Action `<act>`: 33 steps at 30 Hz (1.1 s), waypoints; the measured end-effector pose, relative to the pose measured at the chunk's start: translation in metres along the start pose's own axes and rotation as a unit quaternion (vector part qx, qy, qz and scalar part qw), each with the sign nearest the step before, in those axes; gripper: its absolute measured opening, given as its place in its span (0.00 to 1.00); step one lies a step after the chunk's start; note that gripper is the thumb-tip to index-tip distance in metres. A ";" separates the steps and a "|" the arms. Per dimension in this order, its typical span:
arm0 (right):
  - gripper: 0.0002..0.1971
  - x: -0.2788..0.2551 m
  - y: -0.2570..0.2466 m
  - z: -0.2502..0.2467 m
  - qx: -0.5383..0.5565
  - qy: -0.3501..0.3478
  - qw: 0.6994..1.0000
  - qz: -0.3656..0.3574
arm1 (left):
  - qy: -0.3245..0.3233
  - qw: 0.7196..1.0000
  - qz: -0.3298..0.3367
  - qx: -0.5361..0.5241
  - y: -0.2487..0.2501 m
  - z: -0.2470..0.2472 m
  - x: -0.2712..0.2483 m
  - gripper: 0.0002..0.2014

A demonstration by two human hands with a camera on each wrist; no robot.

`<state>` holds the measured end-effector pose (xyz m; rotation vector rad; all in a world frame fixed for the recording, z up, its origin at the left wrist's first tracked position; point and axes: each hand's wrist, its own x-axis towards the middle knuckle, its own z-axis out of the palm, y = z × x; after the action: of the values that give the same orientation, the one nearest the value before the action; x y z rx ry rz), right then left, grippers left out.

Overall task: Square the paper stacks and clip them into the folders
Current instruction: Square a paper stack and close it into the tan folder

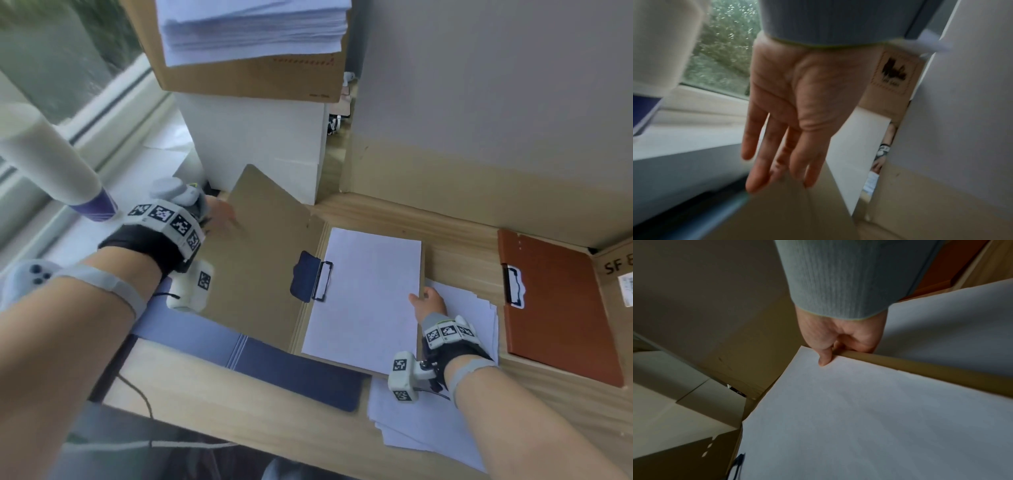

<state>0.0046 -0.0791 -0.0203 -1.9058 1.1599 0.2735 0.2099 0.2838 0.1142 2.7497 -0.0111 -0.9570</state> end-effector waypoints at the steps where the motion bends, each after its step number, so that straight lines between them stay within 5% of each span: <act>1: 0.23 0.000 0.001 -0.001 0.002 -0.002 1.000 0.001 | -0.009 1.000 0.027 0.011 0.012 -0.008 -0.010 0.18; 7: 0.27 -0.008 0.003 -0.011 0.060 -0.042 0.997 -0.010 | -0.058 0.967 0.233 0.083 0.092 -0.020 -0.070 0.17; 15: 0.21 -0.024 0.019 -0.030 0.198 -0.147 0.968 0.038 | -0.057 0.880 0.440 0.172 0.215 0.086 -0.095 0.16; 25: 0.22 -0.028 0.039 -0.044 0.249 -0.246 0.937 0.011 | -0.068 0.838 0.393 0.373 0.252 0.189 -0.093 0.24; 33: 0.26 -0.026 0.030 -0.046 0.189 -0.143 0.970 -0.052 | 0.000 0.895 0.338 0.291 0.250 0.189 -0.086 0.23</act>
<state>-0.0446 -0.1038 0.0056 -1.5277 0.8457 0.2407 0.0436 0.0071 0.0778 2.8497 -1.3570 -0.8249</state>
